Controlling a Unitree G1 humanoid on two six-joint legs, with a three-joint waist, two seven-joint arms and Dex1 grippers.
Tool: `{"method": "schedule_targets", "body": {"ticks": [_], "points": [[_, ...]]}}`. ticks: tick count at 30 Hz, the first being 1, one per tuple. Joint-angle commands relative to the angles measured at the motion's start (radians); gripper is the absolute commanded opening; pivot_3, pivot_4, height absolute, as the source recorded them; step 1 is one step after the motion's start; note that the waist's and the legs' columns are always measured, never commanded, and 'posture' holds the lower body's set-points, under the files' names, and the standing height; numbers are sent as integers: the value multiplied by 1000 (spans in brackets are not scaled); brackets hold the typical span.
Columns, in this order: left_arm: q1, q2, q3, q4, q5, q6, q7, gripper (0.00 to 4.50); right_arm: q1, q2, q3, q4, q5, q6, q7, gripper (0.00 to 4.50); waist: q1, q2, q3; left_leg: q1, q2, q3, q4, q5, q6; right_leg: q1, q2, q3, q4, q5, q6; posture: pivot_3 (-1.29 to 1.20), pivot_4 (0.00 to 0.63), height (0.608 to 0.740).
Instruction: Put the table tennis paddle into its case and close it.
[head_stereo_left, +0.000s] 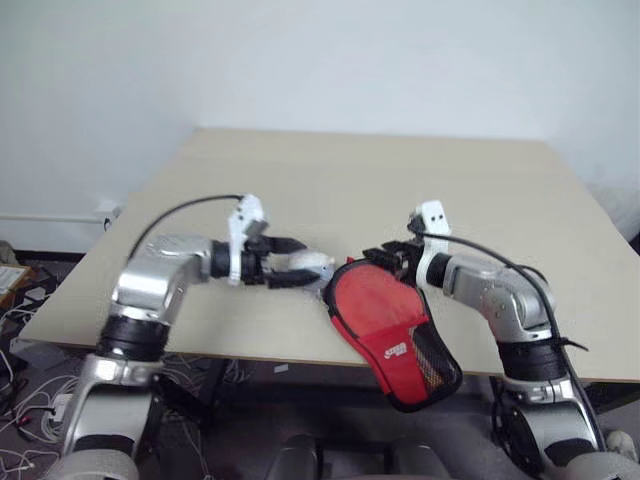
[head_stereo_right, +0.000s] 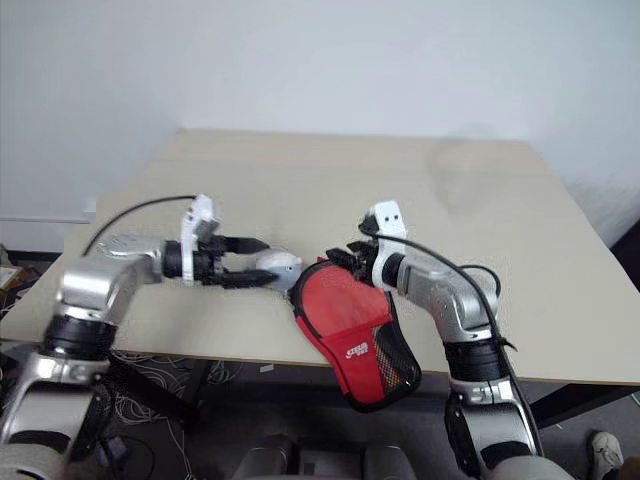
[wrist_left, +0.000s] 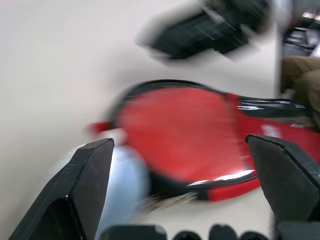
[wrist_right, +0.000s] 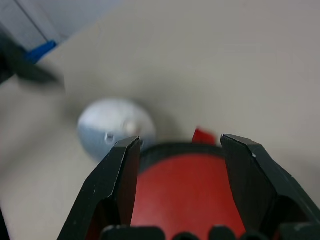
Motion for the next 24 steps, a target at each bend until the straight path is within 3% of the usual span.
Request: {"method": "schedule_targets", "body": {"ticks": [1,7,12,24], "points": [[-92,-21,1,139,62,-112,36,4500,33,5,55,-92,-14,-22,12,2793,0,0,0,0,0,0,0,0,0,0,0,0,0,0,0,0,0,740],[-182,-123,-34,341,135,-195,83,4500,68,5,116,-83,-57,-51,14,2793,-1,-1,0,0,0,0,0,0,0,0,0,0,0,0,0,0,0,740],[-194,-190,-71,462,196,-258,85,4500,77,-14,152,-44,-133,-86,3,4355,-1,-1,0,-1,0,0,0,0,0,0,0,0,0,0,0,0,0,740],[-213,-238,-96,699,274,-241,63,4500,111,-16,181,-15,-209,-73,2,4355,-1,-2,-1,0,0,0,1,0,0,1,0,0,0,0,0,0,0,740]]}}
